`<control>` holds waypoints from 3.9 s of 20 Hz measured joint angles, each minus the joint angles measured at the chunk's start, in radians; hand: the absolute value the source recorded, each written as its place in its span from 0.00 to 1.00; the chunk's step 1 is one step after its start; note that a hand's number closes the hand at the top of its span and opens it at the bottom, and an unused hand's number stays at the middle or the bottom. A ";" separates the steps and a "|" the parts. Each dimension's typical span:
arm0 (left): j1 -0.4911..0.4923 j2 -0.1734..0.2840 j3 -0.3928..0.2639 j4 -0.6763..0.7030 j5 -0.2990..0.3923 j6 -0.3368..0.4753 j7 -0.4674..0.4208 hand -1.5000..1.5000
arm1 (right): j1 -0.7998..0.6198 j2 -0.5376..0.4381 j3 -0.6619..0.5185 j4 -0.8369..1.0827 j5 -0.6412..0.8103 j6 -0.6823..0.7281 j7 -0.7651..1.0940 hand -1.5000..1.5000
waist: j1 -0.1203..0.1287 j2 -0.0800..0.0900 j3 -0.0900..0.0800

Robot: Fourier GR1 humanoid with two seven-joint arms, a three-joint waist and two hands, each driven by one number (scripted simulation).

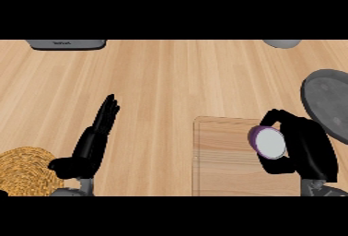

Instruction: Pick the can from the cutting board and place it in the pan

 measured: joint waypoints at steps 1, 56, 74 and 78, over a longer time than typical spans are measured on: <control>-0.005 -0.006 -0.003 0.003 -0.004 0.003 -0.001 0.50 | -0.013 0.003 -0.011 -0.033 0.005 -0.003 0.016 1.00 | 0.000 0.000 0.000; -0.031 -0.056 -0.003 0.001 -0.040 -0.044 0.007 0.50 | -0.645 -0.411 -0.852 1.593 -0.408 -0.354 -0.866 0.00 | 0.063 0.027 0.007; 0.002 -0.035 0.035 -0.018 -0.034 -0.052 0.009 0.50 | -0.470 -0.605 -1.072 1.693 -0.701 0.189 -1.121 0.00 | 0.018 0.011 0.005; -0.014 -0.043 0.042 -0.007 -0.039 -0.049 0.015 0.50 | -0.401 -0.602 -1.055 1.672 -0.724 0.260 -1.179 0.00 | 0.015 0.009 0.004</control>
